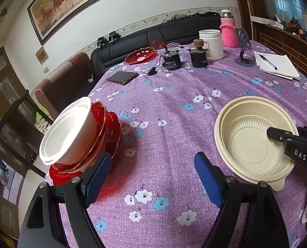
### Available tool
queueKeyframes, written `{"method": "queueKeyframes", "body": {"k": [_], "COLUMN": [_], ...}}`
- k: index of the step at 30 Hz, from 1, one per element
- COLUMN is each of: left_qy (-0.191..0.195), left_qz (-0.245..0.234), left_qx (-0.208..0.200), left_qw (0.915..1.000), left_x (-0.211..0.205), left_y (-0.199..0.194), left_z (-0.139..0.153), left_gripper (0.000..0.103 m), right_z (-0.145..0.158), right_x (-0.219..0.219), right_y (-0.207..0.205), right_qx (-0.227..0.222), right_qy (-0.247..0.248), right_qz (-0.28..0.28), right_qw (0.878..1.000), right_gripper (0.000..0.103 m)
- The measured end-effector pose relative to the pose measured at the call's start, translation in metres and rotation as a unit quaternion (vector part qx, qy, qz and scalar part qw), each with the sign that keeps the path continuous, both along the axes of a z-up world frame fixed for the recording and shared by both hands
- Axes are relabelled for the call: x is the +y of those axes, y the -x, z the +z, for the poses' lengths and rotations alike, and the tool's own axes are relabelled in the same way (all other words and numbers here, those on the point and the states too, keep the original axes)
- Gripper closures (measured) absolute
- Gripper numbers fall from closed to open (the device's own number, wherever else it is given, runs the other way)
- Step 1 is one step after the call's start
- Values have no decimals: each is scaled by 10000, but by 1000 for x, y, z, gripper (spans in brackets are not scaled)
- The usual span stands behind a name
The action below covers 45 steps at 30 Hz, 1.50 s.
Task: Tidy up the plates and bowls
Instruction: 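Lift the beige bowl with the right gripper toward the left gripper, then grasp the beige bowl rim with the left gripper while the right gripper holds it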
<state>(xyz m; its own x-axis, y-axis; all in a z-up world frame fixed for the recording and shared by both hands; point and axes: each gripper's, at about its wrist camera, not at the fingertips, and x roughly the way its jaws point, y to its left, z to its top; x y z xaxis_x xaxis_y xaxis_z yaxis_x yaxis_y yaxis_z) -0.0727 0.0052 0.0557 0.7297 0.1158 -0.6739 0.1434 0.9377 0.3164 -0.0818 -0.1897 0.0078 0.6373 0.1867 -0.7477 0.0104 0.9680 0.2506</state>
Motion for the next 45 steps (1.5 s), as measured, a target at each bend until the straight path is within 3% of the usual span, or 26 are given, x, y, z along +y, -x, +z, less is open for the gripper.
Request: {"method": "queueKeyframes", "body": {"k": [6,9,13,15,19,26,31,35,37,41,45], "left_qy": [135,537,1321,1523,1706,2073,2130,1923,1912,1907,1964], "left_qz": [-44,-70,73,70,-46,-218,-28,-21,-54,-191,-255], "left_qx": [79,271,487,610,939,1718,1840,1825,1772,1757,1749], "left_qw": [9999,9982,9900,9864,9808,9628,9596,9642,9654,9656,9645], "left_x": [0,6,21,21,7,-23,-24,-28,-29,-35,-37], "left_y": [-1,-6,-20,-28,-47,-70,-77,-78,-77,-72,-64], "left_z": [1,4,12,12,-1,-39,-55,-58,-57,-58,-57], "left_gripper": [21,21,21,21,21,22,22,49,49,65,68], "right_z": [0,0,1,1,1,1,1,0,0,1,3], "right_x": [0,0,-1,-2,-3,-3,-2,1,3,7,12], "right_y": [1,1,1,1,2,1,0,-1,-1,0,2], "right_qx": [-7,-12,-41,-43,-45,-38,-31,1,-9,-79,-208], "right_qy": [-8,-30,-59,-76,-106,-139,-175,-188,-196,-191,-47], "right_qz": [-3,-16,-34,-30,-24,3,35,102,149,249,258], "right_qw": [10000,10000,10000,10000,9999,9999,9998,9998,9997,9995,9994], "right_gripper": [84,84,84,84,84,83,83,83,83,83,83]}}
